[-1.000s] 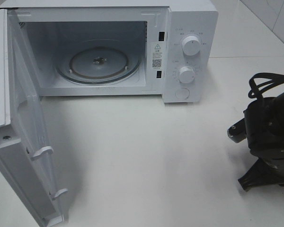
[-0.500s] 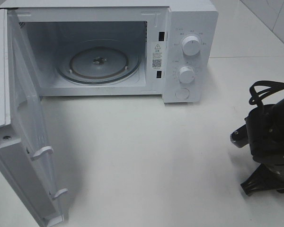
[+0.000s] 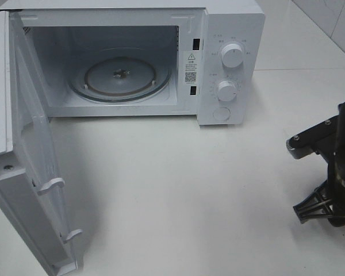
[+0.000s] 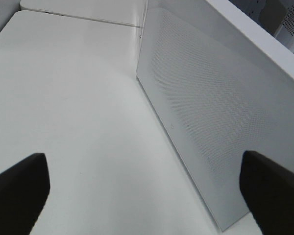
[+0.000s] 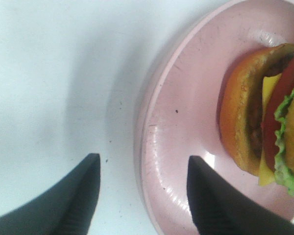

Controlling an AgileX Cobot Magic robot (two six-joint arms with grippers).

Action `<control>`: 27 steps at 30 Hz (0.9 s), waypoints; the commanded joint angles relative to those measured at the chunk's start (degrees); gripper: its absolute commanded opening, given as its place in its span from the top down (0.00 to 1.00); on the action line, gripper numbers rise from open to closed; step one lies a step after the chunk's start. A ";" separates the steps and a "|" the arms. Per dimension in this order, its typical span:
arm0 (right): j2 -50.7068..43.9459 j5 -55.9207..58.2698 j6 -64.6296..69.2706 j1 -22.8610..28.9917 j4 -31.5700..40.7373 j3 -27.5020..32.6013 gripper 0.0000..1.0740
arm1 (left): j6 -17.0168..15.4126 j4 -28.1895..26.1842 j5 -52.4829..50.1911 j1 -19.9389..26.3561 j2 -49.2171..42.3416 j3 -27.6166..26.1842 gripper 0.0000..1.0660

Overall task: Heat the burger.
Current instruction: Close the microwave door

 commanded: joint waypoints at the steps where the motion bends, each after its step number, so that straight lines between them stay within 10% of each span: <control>1: -7.79 -1.66 -9.05 -0.06 6.25 -0.11 0.50 | 0.11 0.00 0.00 0.11 -1.09 0.34 0.08; 15: -31.23 -3.61 -38.67 -0.06 31.00 -0.11 0.28 | 0.11 0.00 0.00 0.11 -1.09 0.34 0.08; 27: -46.41 5.50 -40.74 -0.06 32.89 -0.11 0.29 | 0.11 0.00 0.00 0.11 -1.09 0.34 0.08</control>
